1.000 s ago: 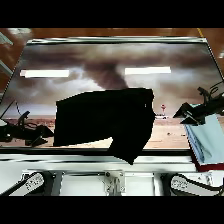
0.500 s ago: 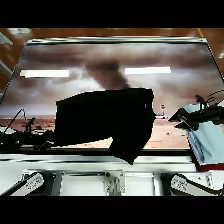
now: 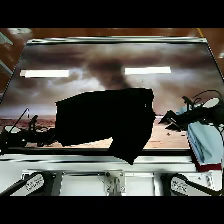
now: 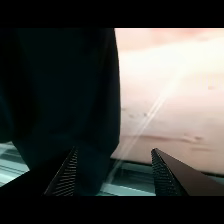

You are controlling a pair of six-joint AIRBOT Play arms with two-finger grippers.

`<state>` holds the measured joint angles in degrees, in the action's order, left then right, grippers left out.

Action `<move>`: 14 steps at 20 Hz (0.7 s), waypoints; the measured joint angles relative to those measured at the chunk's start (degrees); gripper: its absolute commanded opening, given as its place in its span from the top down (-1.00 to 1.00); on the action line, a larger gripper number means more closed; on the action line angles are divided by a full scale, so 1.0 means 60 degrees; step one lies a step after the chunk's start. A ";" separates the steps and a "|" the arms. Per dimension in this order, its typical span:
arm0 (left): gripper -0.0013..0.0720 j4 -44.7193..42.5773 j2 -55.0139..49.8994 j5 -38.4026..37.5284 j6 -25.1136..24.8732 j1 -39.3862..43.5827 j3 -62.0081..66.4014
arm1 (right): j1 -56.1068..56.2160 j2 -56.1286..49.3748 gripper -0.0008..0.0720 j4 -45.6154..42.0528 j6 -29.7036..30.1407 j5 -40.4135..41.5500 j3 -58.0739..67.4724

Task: Fold the shirts.

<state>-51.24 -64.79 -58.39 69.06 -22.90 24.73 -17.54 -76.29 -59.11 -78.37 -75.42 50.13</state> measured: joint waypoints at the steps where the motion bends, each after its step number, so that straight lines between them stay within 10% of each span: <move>1: 0.87 0.0007 -0.0011 -0.0007 0.0026 0.0033 0.0000 | 0.0204 0.0000 -0.66 0.0004 -0.0007 0.0153 -0.0186; 11: 0.87 0.0087 -0.0015 -0.0109 0.0018 0.0142 0.0040 | 0.1410 0.0004 -0.63 0.0619 -0.0339 0.1373 -0.1989; 14: 0.87 0.0138 -0.0015 -0.0113 0.0007 0.0142 0.0044 | 0.2295 0.0004 0.69 0.0685 -0.0568 0.2204 -0.2291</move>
<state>-50.41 -64.88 -59.07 69.10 -22.04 24.99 -3.77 -76.27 -55.00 -81.78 -62.19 36.38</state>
